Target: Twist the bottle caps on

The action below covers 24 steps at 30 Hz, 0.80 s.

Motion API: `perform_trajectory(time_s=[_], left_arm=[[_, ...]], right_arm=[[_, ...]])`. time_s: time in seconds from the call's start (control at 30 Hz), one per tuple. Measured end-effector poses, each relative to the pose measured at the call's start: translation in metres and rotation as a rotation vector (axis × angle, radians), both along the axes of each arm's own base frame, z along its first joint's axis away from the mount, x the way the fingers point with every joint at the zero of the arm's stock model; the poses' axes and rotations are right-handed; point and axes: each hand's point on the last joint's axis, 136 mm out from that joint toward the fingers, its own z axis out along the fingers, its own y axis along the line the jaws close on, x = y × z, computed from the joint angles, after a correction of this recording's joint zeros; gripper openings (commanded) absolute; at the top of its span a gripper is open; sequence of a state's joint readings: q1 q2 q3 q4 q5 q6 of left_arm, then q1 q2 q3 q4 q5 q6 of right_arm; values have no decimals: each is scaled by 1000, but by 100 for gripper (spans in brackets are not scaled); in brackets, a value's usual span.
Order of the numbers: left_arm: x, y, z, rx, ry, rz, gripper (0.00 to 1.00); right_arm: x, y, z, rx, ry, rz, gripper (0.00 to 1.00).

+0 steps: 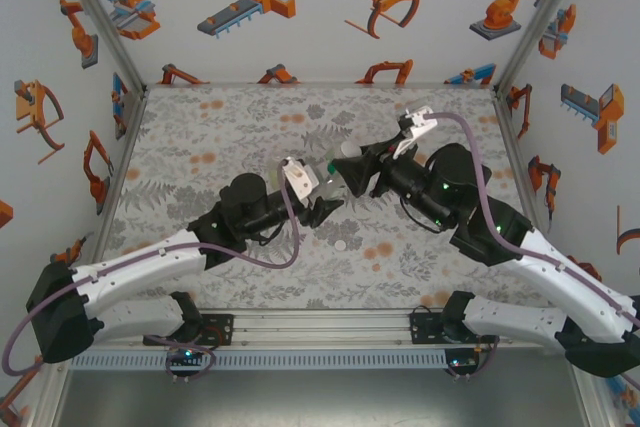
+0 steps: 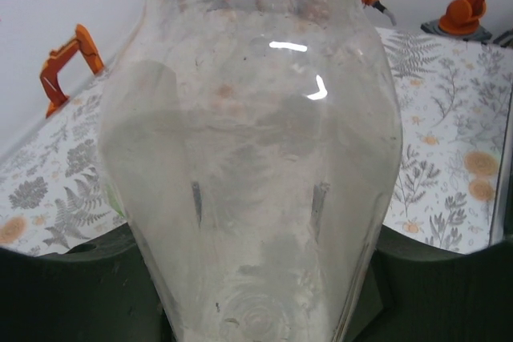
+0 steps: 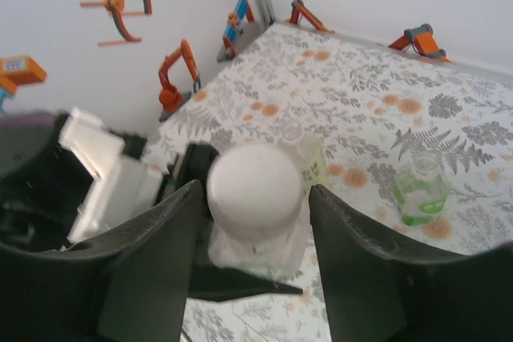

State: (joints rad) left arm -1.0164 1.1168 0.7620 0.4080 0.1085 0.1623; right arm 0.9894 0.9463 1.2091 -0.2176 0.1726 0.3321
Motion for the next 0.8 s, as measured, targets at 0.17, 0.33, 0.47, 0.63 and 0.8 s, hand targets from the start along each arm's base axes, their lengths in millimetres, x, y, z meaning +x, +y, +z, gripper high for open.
perform_trajectory(time_s=[0.17, 0.33, 0.47, 0.63, 0.8], left_arm=[[0, 1, 22, -63, -25, 2, 0], [-2, 0, 24, -72, -24, -11, 0], [-4, -1, 23, -69, -21, -28, 0], [-14, -2, 18, -43, -4, -77, 0], [-29, 5, 15, -22, 6, -131, 0]], right_arm=[[-4, 2, -9, -37, 15, 22, 67], [-7, 2, -11, -45, 20, 40, 70], [-14, -2, -10, -52, 14, 61, 70], [-28, -17, -1, -68, -21, 84, 66], [-39, -39, 7, -112, -32, 71, 63]])
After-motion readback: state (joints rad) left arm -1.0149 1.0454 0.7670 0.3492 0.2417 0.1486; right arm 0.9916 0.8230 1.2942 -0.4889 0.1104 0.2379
